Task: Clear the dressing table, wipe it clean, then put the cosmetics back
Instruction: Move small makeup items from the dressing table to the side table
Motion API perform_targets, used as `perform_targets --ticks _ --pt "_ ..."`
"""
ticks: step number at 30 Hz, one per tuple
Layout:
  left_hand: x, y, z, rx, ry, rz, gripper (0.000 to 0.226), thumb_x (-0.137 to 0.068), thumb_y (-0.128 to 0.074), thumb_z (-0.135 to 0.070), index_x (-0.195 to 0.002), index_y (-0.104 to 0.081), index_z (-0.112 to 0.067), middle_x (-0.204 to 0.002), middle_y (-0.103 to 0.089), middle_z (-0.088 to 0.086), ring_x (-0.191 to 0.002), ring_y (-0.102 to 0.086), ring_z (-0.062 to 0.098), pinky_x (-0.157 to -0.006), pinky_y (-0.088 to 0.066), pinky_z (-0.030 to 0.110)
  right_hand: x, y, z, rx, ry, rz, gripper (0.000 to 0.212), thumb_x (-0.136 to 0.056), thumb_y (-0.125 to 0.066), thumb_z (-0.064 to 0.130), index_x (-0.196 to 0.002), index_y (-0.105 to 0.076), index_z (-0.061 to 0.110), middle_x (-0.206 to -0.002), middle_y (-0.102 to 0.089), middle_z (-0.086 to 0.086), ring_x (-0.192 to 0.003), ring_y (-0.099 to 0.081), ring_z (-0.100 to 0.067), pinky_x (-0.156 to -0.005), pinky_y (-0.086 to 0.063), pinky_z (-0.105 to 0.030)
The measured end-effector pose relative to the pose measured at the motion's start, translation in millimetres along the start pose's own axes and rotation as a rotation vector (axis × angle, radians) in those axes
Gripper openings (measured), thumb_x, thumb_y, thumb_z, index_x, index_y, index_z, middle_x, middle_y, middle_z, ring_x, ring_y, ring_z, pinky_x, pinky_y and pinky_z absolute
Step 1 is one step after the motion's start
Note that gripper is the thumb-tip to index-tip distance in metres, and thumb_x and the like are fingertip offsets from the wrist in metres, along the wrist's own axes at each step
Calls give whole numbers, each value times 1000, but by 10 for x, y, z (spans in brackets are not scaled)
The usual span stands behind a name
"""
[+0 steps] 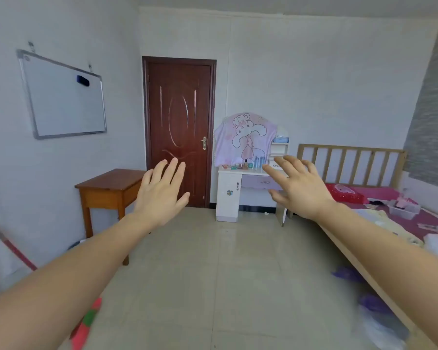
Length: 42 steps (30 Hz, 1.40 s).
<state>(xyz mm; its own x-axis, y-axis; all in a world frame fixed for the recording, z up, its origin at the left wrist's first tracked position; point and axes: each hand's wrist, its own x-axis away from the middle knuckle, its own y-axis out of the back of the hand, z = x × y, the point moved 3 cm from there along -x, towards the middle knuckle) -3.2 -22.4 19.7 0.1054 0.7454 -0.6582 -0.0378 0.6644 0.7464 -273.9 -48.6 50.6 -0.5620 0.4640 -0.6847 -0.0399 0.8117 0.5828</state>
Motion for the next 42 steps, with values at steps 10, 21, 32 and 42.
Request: perform_targets --ticks 10,21,32,42 --pt "-828 -803 -70 -44 -29 -57 57 -88 -44 -38 -135 -42 -6 -139 -45 16 -126 -44 35 -98 -40 48 -585 -1187 -287 -142 -14 72 58 -64 -81 20 -116 -59 6 -110 -62 -25 -96 -61 -42 -71 -50 -51" --pt "-1906 -1809 640 4 -15 -48 43 -81 -60 -24 -119 -59 -4 -124 -59 18 -113 -54 40 -91 -43 53 -1675 -2376 -302 -139 -70 185 53 -85 -59 34 -133 -44 17 -131 -49 -17 -121 -41 -39 -93 -34 -51" --pt "-3203 -3367 917 -3 -70 20 50 -80 -35 -40 -98 -70 -10 -106 -68 11 -102 -60 37 -83 -47 50 -2470 -3741 -768 -137 -317 370 56 -90 -46 45 -141 -31 26 -141 -36 -9 -129 -29 -32 -98 -30 -43" --pt "-4687 -4639 397 41 -57 59 64 -91 -25 -53 -144 -28 -17 -153 -22 9 -140 -13 37 -110 -13 54 -2805 -5159 -1920 -116 -386 435 57 -92 -40 47 -143 -24 27 -148 -25 -9 -134 -22 -31 -103 -30 -46"
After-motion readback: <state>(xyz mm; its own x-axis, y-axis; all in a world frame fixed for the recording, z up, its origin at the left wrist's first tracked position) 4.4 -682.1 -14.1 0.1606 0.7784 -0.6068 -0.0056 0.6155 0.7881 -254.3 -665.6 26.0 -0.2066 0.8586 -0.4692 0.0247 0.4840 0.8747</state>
